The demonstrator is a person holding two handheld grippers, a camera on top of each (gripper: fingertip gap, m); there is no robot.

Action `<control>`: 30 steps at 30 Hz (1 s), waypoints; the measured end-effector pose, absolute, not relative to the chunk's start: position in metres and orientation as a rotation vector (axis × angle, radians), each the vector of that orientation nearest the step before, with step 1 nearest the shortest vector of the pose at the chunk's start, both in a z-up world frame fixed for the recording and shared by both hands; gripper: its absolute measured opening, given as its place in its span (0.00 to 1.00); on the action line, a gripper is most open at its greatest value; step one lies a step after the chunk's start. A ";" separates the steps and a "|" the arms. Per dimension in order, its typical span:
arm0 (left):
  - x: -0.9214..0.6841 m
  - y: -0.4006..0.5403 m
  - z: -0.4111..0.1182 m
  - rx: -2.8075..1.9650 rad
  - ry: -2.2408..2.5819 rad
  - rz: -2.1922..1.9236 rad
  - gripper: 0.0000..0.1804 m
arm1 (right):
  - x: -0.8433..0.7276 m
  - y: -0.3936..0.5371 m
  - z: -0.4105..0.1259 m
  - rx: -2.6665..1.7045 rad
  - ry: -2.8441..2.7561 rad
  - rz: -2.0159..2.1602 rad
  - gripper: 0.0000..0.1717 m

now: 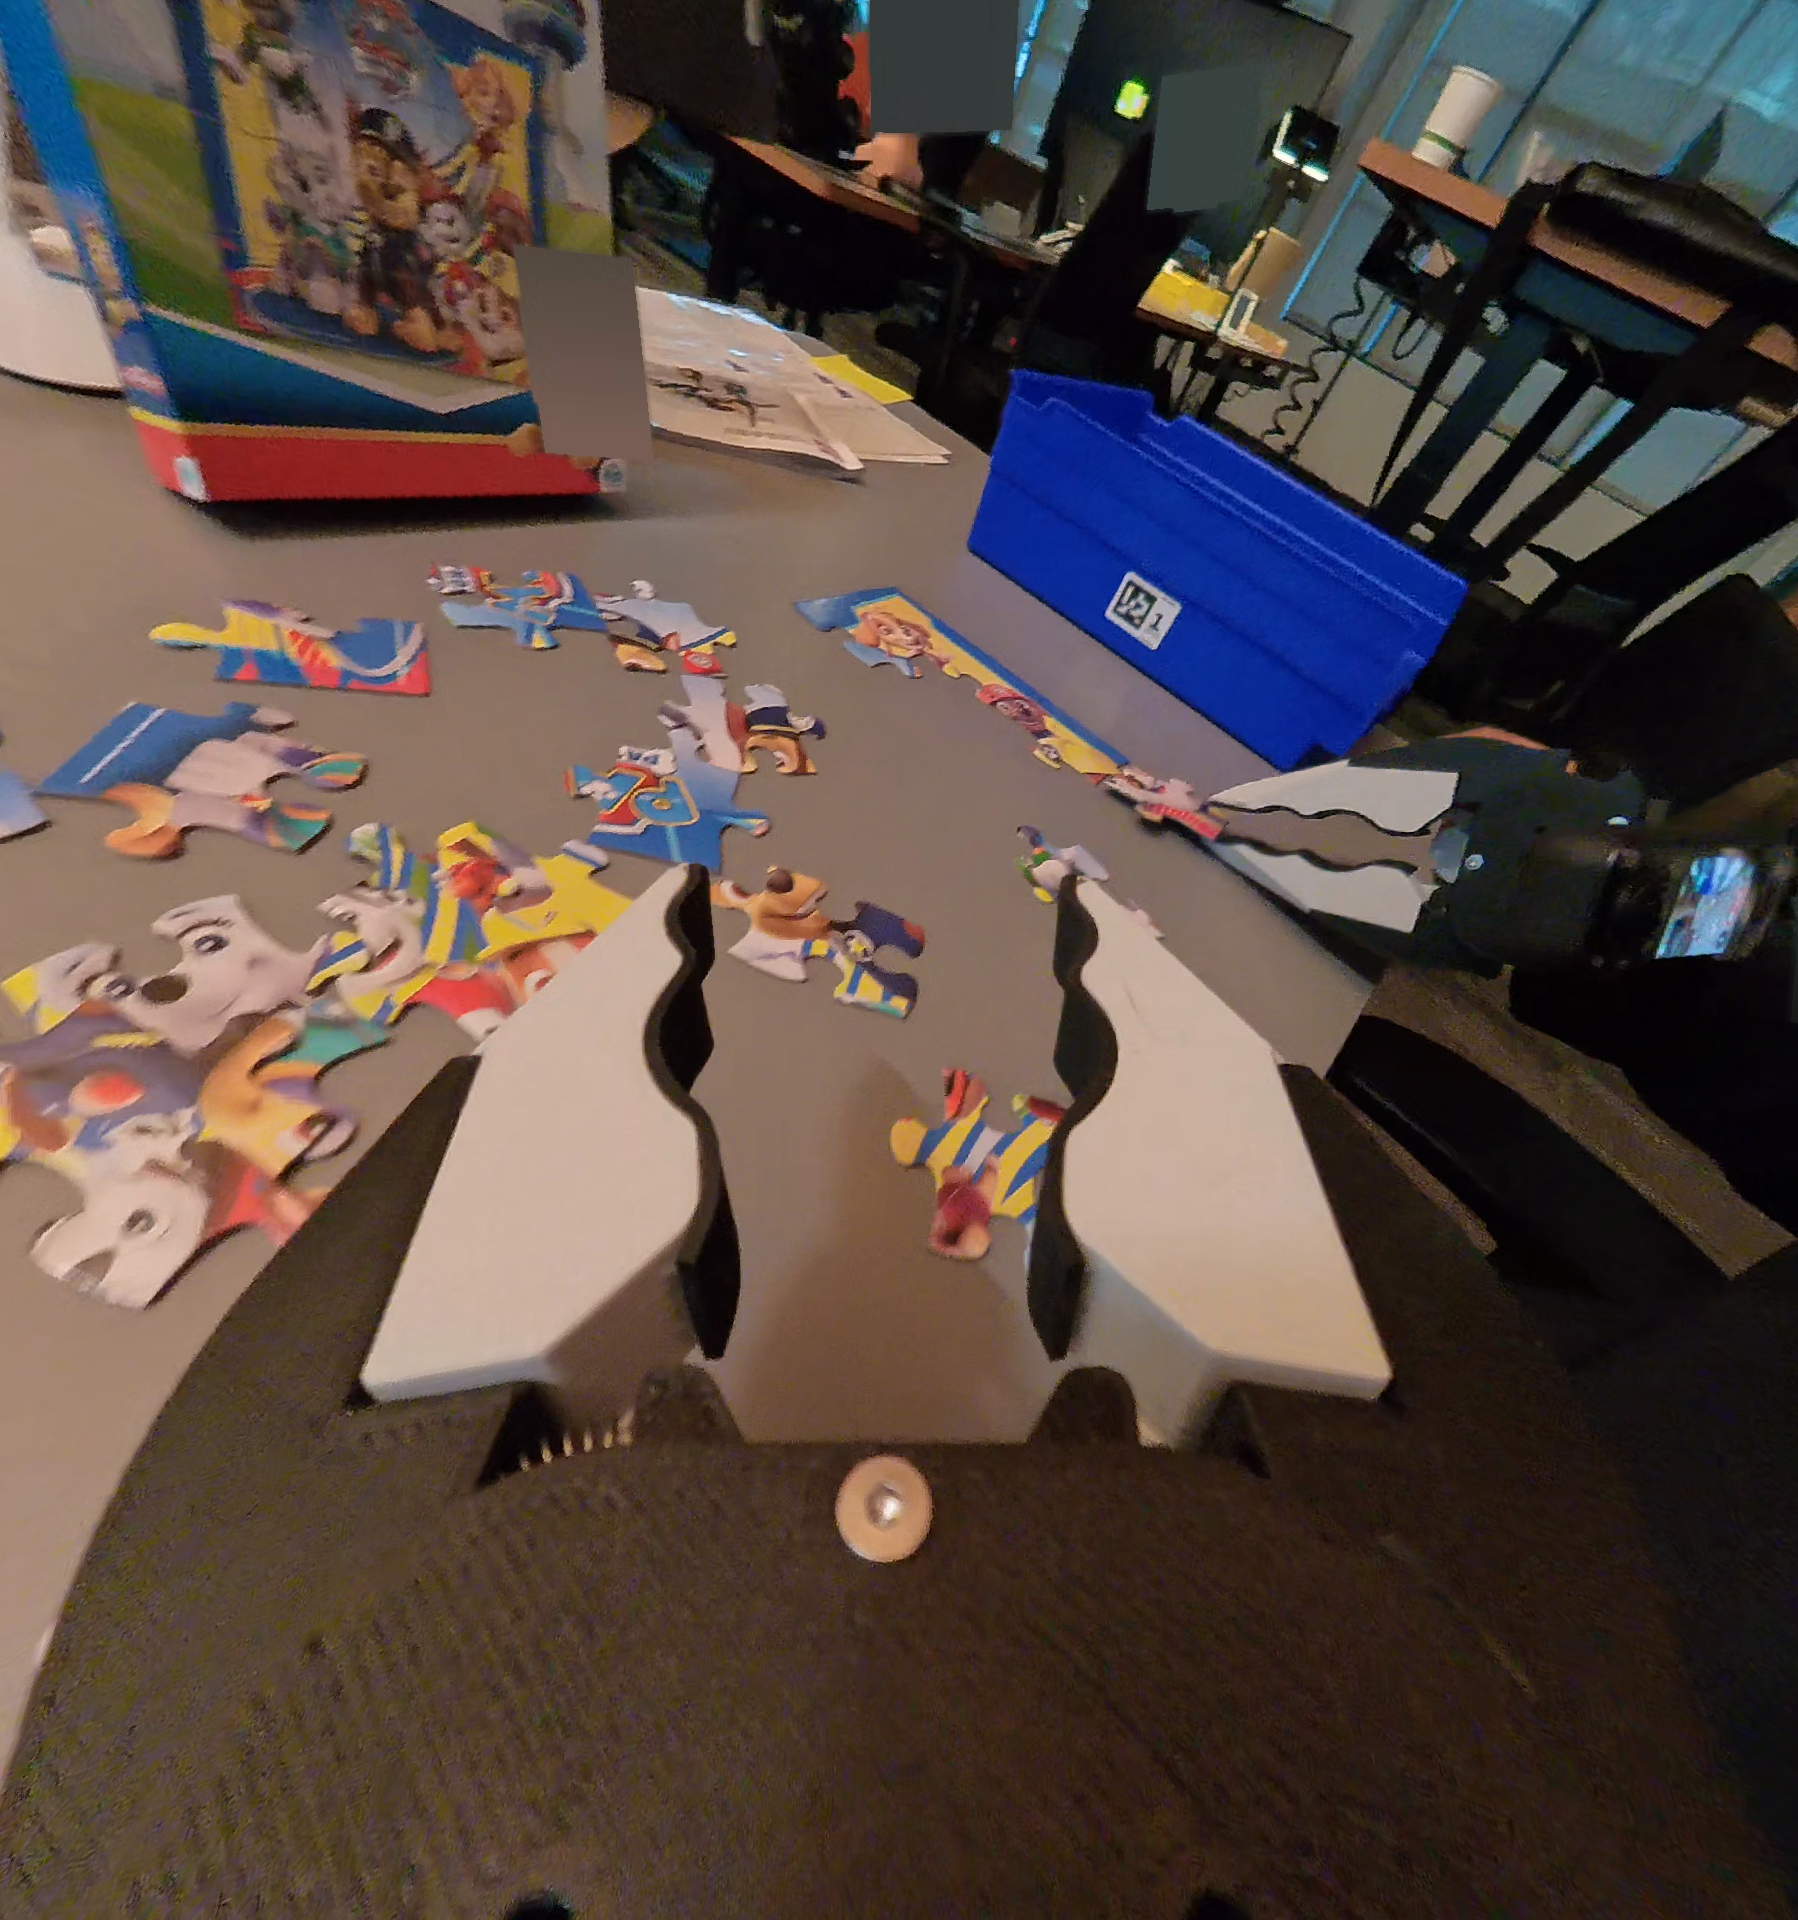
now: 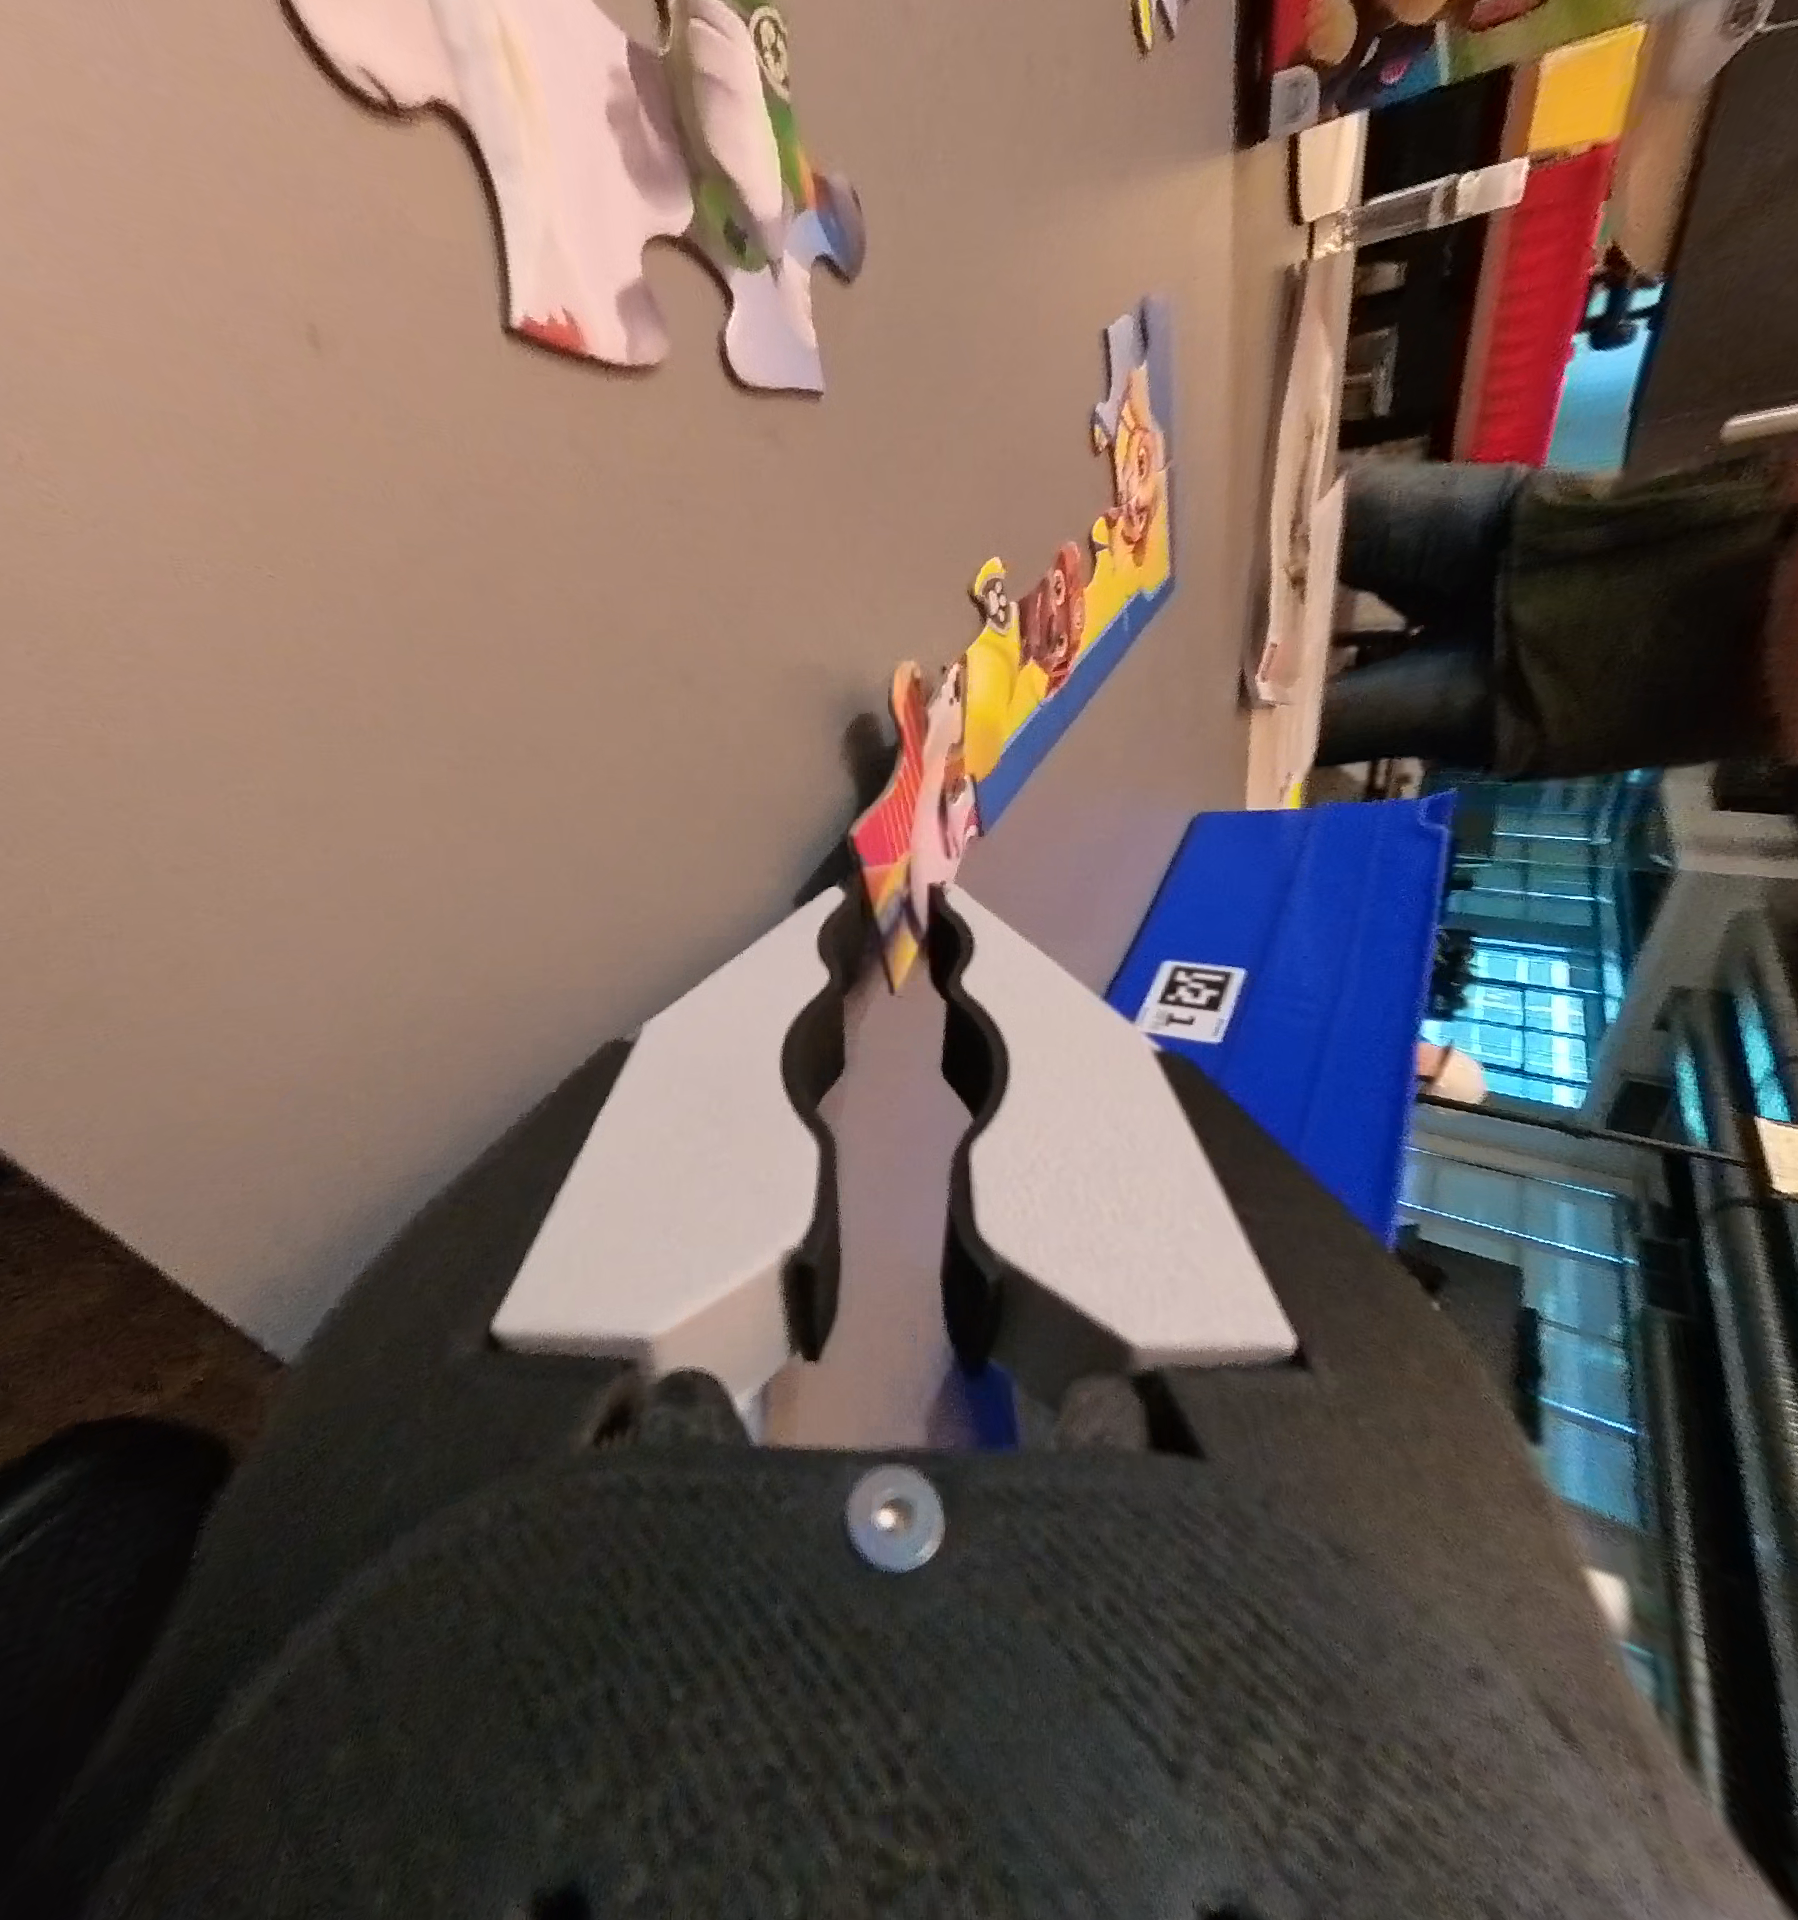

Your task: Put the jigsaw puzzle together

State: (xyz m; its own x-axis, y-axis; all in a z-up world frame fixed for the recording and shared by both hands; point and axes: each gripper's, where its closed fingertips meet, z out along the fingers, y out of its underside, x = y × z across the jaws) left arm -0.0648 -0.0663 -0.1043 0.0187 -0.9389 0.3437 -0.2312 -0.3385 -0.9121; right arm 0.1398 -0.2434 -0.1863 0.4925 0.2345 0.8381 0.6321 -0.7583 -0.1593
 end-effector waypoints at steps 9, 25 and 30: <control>-0.033 -0.089 -0.091 -1.589 1.307 -1.369 0.35 | 0.133 -0.247 -0.183 -2.321 -0.611 -1.020 0.12; -0.031 -0.096 -0.089 -1.589 1.314 -1.350 0.35 | 0.148 -0.221 -0.187 -2.260 0.026 -0.329 0.27; -0.032 -0.093 -0.090 -1.604 1.285 -1.381 0.35 | 0.153 -0.221 -0.190 -2.274 0.093 -0.243 0.27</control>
